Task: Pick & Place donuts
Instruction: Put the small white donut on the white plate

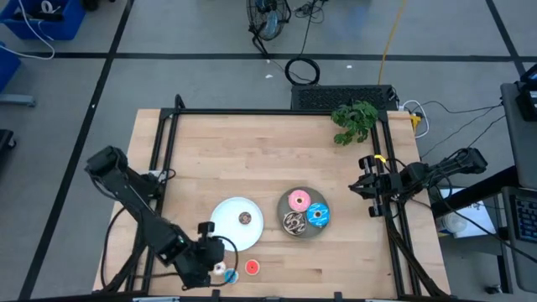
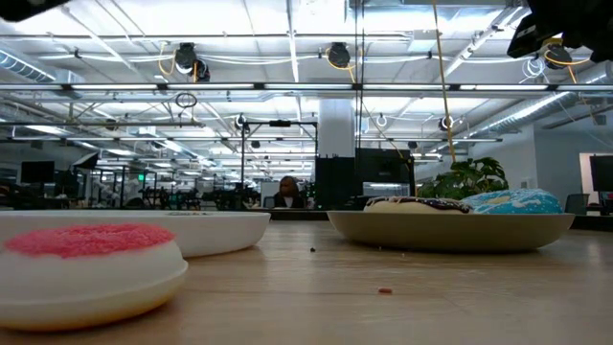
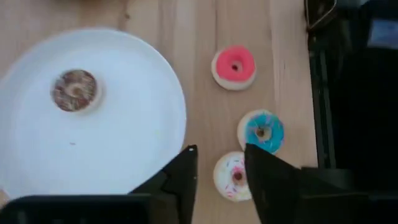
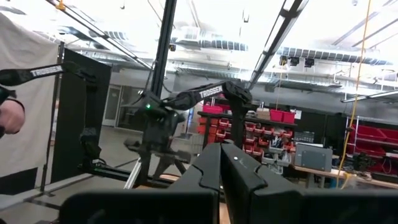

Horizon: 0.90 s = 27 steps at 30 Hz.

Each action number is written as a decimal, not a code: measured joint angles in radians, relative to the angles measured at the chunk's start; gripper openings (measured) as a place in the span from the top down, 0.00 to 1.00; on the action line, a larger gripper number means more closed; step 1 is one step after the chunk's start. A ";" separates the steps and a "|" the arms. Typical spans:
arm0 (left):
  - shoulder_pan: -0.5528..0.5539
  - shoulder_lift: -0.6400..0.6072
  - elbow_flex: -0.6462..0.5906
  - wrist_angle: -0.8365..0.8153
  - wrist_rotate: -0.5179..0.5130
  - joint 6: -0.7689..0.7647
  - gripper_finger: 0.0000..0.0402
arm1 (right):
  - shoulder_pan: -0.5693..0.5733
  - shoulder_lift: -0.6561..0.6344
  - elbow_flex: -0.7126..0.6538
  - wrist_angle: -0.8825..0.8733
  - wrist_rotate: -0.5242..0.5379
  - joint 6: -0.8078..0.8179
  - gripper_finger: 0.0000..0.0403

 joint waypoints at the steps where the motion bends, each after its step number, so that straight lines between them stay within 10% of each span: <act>1: 0.000 0.015 0.000 0.008 0.017 0.000 0.63 | 0.000 0.000 0.000 0.000 0.000 0.000 1.00; 11: 0.000 0.118 0.000 0.043 0.170 -0.067 0.49 | 0.000 0.000 0.000 0.000 0.000 -0.006 1.00; 27: -0.044 0.192 0.000 0.133 0.267 -0.149 0.65 | 0.000 0.000 0.000 -0.008 0.000 -0.003 1.00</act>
